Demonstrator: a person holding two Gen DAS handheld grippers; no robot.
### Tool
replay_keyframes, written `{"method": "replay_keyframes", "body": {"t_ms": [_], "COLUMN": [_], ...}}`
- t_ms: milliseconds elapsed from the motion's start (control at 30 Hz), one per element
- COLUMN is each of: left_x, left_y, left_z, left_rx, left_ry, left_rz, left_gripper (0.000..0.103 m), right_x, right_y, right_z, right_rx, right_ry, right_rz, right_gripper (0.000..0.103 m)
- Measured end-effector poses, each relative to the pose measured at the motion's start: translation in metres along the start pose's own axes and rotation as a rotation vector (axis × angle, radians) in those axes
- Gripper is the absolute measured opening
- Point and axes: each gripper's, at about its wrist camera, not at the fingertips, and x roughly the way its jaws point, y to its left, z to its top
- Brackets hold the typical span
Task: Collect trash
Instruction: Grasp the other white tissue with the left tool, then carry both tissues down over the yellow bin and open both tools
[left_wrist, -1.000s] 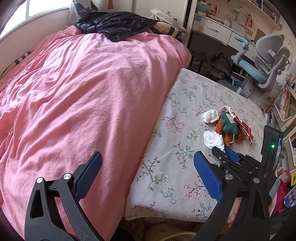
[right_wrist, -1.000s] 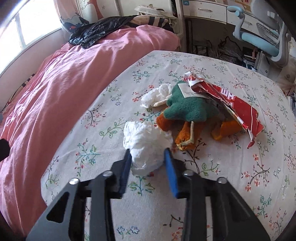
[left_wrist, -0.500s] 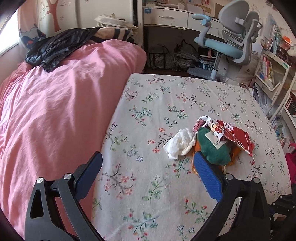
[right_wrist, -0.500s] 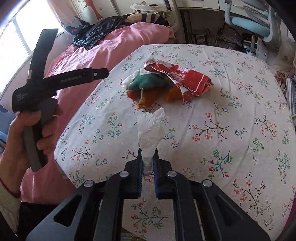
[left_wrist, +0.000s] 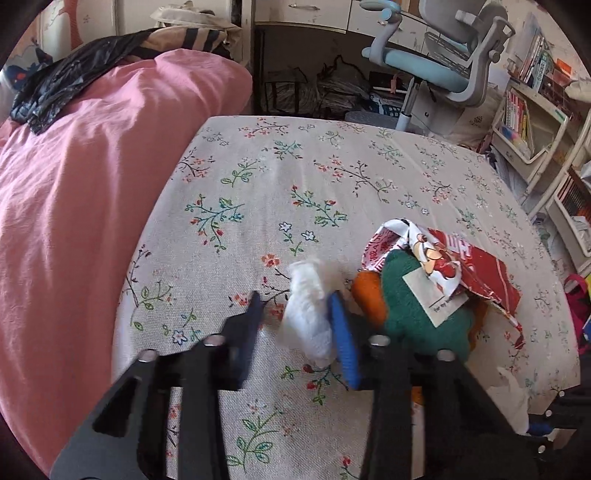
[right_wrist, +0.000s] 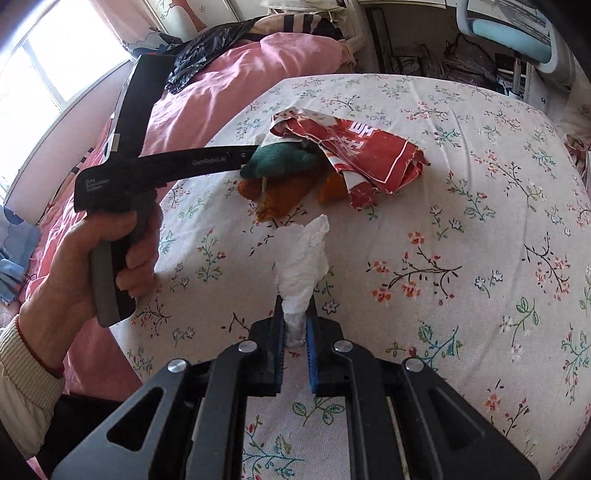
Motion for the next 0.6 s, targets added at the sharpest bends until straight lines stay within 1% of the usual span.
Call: {"method": "replay_keyframes", "body": {"t_ms": [33, 67, 267, 433, 600], "left_x": [-0.003, -0.008, -0.047, -0.092, -0.131], "left_y": [0.003, 0.005, 0.025, 0.023, 0.021], "left_z": [-0.002, -0.003, -0.018, -0.035, -0.060], "left_rx": [-0.020, -0.034, -0.115, -0.116, -0.109], "left_ry": [0.000, -0.010, -0.035, -0.081, -0.112], "left_rz": [-0.005, 0.002, -0.031, -0.037, 0.000], "left_gripper": [0.013, 0.012, 0.011, 0.011, 0.011], "right_x": [-0.001, -0.002, -0.010, -0.024, -0.038], "right_y": [0.000, 0.001, 0.005, 0.016, 0.034], "right_z": [0.000, 0.000, -0.008, -0.012, -0.017], "right_rx": [0.004, 0.008, 0.018, 0.015, -0.024], "right_ry": [-0.003, -0.007, -0.026, -0.064, -0.102], "right_rz": [0.005, 0.010, 0.037, 0.057, 0.063], "right_gripper": [0.011, 0.011, 0.011, 0.011, 0.011]}}
